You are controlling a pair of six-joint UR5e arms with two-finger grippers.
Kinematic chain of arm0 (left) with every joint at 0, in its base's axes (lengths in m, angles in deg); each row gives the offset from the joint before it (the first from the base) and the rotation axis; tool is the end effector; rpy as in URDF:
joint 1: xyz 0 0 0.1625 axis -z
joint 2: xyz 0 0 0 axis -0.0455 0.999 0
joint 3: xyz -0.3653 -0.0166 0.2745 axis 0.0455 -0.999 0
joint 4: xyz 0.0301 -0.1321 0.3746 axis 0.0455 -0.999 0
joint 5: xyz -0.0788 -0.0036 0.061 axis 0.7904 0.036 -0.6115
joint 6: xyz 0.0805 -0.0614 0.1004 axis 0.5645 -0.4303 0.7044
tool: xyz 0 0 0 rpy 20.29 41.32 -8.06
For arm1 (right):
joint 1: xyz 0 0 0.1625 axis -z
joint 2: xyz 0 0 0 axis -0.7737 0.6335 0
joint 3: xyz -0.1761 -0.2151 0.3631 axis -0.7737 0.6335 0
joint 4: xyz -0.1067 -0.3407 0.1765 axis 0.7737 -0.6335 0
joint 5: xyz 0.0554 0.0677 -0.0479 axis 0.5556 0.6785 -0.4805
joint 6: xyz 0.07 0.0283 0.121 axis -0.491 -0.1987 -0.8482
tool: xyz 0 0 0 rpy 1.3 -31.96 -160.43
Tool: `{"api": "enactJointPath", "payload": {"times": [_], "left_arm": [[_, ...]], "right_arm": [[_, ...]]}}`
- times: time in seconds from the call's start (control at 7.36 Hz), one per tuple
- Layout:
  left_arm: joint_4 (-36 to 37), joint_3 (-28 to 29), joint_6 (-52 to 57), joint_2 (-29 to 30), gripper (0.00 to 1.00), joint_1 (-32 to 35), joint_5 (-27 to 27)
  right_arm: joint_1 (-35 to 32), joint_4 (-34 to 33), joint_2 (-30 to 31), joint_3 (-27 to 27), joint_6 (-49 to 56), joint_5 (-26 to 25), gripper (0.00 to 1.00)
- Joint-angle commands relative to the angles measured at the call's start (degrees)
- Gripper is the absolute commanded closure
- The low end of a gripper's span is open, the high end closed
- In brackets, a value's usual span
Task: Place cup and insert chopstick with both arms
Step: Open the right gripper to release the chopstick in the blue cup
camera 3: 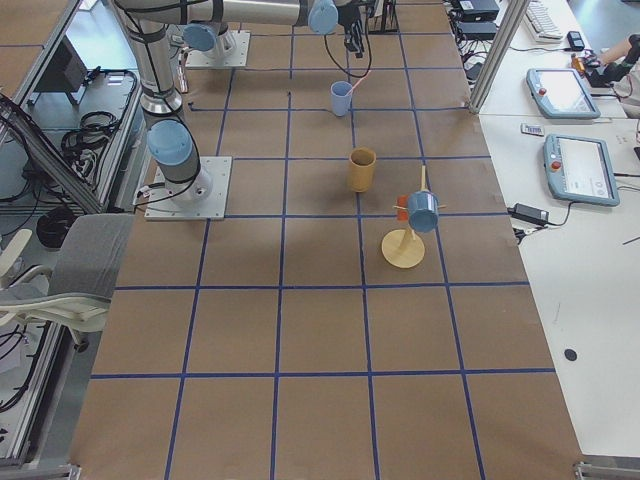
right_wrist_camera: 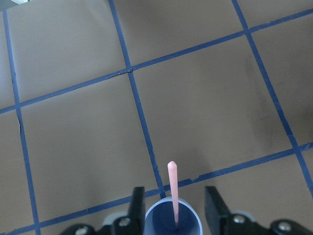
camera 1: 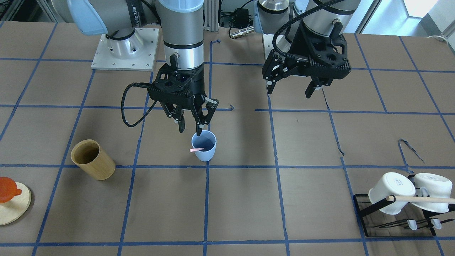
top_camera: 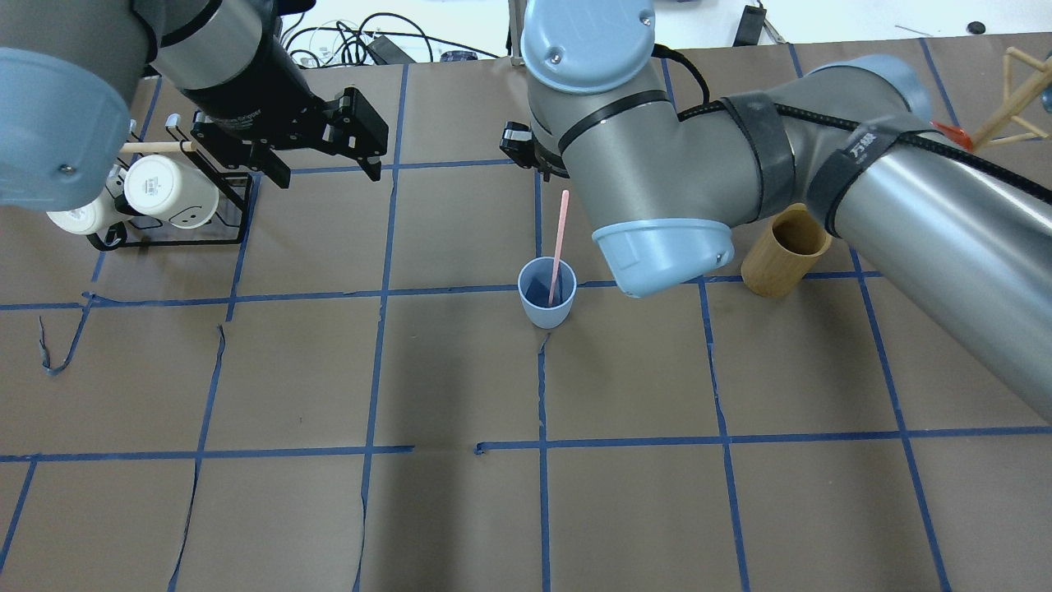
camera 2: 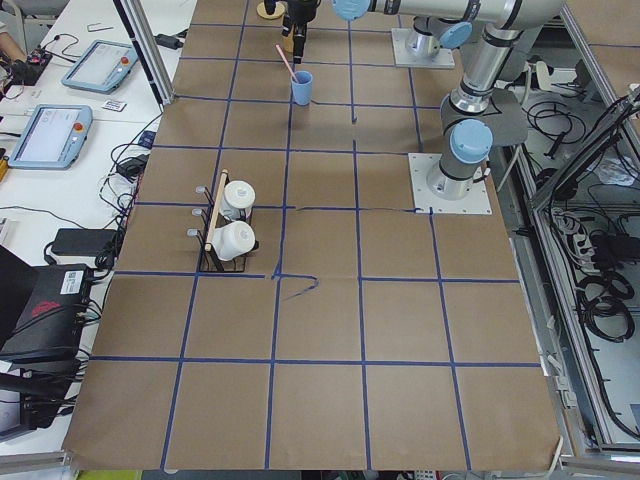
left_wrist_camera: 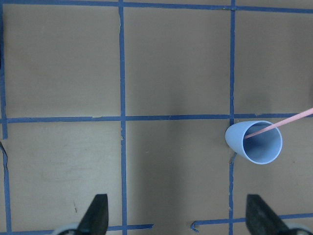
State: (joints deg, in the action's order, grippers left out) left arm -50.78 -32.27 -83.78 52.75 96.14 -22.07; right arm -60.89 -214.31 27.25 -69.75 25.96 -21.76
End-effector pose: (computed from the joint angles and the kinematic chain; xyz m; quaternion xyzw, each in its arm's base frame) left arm -0.1756 -0.4777 0.4984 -0.0092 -0.9974 0.0541 0.0469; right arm 0.3237 -0.5036 0.4213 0.1433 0.9717 -0.1847 0.0344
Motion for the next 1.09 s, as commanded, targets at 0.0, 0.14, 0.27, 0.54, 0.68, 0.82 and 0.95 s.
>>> {"api": "enactJointPath", "payload": {"times": [0.0, 0.14, 0.27, 0.54, 0.68, 0.82, 0.95], "left_arm": [[0.0, -0.1, 0.2, -0.1, 0.00, 0.0, 0.0], [0.0, -0.1, 0.2, -0.1, 0.00, -0.1, 0.2], [0.0, -0.1, 0.2, -0.1, 0.00, -0.1, 0.2], [-0.1, -0.1, 0.2, -0.1, 0.00, -1.2, 0.8], [-0.1, -0.1, 0.2, -0.1, 0.00, -1.3, 0.7], [-0.1, -0.1, 0.2, -0.1, 0.00, -1.3, 0.7], [-0.1, -0.1, 0.3, -0.1, 0.00, -1.4, 0.7]], "right_arm": [[2.0, 3.0, 0.6, 1.8, 1.4, 0.3, 0.00], [3.7, 6.1, 0.7, 3.1, 4.7, 0.5, 0.00], [5.9, 11.9, 1.7, 3.6, 6.6, 0.9, 0.00], [11.6, 20.7, 5.6, 3.7, 11.9, 6.6, 0.00], [15.2, 25.3, 7.2, 3.7, 20.7, 6.4, 0.00], [18.4, 27.7, 7.3, 3.4, 28.4, 6.3, 0.00], [20.0, 28.6, 7.3, 3.2, 36.6, 6.3, 0.00]]}}
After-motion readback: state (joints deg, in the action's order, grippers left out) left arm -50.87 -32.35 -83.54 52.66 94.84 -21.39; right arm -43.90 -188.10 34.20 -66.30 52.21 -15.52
